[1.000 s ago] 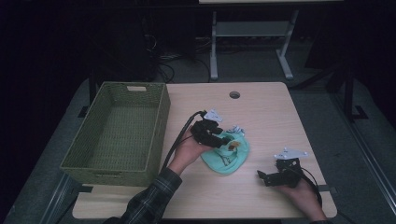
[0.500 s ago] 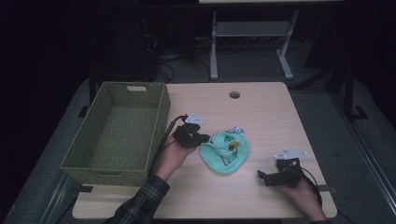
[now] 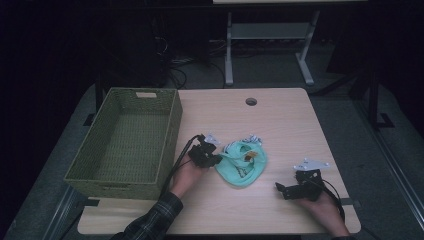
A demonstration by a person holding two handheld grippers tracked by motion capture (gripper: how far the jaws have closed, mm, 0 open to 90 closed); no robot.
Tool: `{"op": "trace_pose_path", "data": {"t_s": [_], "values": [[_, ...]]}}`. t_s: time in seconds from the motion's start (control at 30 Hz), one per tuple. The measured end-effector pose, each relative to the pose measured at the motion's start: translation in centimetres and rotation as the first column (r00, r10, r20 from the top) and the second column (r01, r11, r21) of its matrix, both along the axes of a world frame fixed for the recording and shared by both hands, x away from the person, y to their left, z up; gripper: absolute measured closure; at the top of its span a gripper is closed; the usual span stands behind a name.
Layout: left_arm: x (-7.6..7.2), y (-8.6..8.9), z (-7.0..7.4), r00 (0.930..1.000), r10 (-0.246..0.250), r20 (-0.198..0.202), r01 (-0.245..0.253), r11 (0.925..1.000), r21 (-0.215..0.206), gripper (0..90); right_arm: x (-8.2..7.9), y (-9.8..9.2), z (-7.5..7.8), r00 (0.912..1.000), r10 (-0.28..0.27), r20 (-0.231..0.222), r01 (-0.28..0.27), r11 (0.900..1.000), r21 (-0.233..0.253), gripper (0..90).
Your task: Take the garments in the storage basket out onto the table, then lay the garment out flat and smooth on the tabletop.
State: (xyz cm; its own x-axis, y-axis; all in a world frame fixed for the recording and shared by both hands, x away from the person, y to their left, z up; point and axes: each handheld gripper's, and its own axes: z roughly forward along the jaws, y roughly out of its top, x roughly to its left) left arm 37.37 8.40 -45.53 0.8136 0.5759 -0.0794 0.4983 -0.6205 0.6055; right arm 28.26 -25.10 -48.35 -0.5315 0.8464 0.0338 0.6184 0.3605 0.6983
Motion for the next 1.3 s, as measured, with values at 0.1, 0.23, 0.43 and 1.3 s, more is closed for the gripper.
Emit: {"op": "trace_pose_path", "data": {"t_s": [0.1, 0.23, 0.43, 1.3], "values": [[-0.2, -0.1, -0.2, 0.9999, -0.008, -0.008, 0.008, 1.0, 0.004, 89.7, 0.0, 0.0, 0.0, 1.0, 0.0, 0.0, 0.0, 1.0, 0.0, 0.0], [-1.1, 0.1, 0.0, 0.9995, -0.027, -0.017, 0.027, 0.9993, 0.024, 89.7, 0.0, 0.0, 0.0, 1.0, 0.0, 0.0, 0.0, 1.0, 0.0, 0.0], [-2.6, 0.9, 0.0, 0.9976, -0.062, -0.029, 0.063, 0.9973, 0.036, 89.7, 0.0, 0.0, 0.0, 1.0, 0.001, -0.001, -0.001, 1.0, -0.002, 0.0], [-3.5, 1.5, -0.1, 0.9972, -0.065, -0.036, 0.066, 0.9976, 0.019, 89.7, 3.3, 1.3, 4.4, 0.9961, 0.086, 0.017, -0.087, 0.993, 0.081, 14.2]]}}
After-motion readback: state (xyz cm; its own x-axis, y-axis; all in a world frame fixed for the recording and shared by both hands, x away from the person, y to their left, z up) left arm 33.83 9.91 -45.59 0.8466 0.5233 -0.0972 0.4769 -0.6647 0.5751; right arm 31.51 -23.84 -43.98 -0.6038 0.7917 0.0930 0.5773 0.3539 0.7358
